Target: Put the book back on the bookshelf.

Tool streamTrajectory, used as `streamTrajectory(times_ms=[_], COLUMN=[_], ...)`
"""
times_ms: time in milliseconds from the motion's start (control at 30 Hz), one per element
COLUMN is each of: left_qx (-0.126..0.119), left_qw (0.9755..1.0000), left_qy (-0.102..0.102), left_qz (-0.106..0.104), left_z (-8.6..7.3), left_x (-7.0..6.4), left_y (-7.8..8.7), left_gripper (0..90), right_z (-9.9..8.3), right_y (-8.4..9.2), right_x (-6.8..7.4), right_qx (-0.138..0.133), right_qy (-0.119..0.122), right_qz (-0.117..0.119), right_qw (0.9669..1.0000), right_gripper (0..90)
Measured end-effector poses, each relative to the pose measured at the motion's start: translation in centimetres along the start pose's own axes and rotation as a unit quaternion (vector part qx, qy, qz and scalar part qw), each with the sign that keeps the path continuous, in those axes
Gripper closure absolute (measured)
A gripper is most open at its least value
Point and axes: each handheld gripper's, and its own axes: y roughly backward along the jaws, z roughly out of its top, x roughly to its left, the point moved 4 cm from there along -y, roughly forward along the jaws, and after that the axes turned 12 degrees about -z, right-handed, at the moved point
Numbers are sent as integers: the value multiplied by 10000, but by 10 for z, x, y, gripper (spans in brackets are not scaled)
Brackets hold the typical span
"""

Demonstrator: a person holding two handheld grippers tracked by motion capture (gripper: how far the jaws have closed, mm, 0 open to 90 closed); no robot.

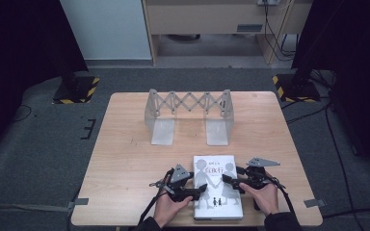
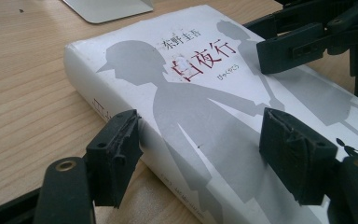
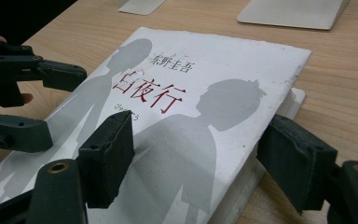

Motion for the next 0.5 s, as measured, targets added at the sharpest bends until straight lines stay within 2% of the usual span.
streamTrajectory(times_ms=[167, 300, 433, 500], left_qx=[-58, -114, -61, -61], left_qw=[10000, 9999, 9999, 9999], left_qy=[46, 72, -48, -25], left_qz=[-42, -107, -112, -121], left_z=[0, 2, 3, 3], left_x=[1, 1, 0, 0], left_y=[0, 2, 6, 7], left_gripper=[270, 279, 280, 280], right_z=[3, 11, 18, 20], right_y=[2, 11, 16, 16], right_x=[2, 3, 8, 9], right_qx=[20, -215, -348, -404], right_qy=[78, 272, 238, 218], right_qz=[-55, -26, 105, 151], right_qw=[10000, 9994, 9991, 9988], right_gripper=[283, 337, 337, 337])
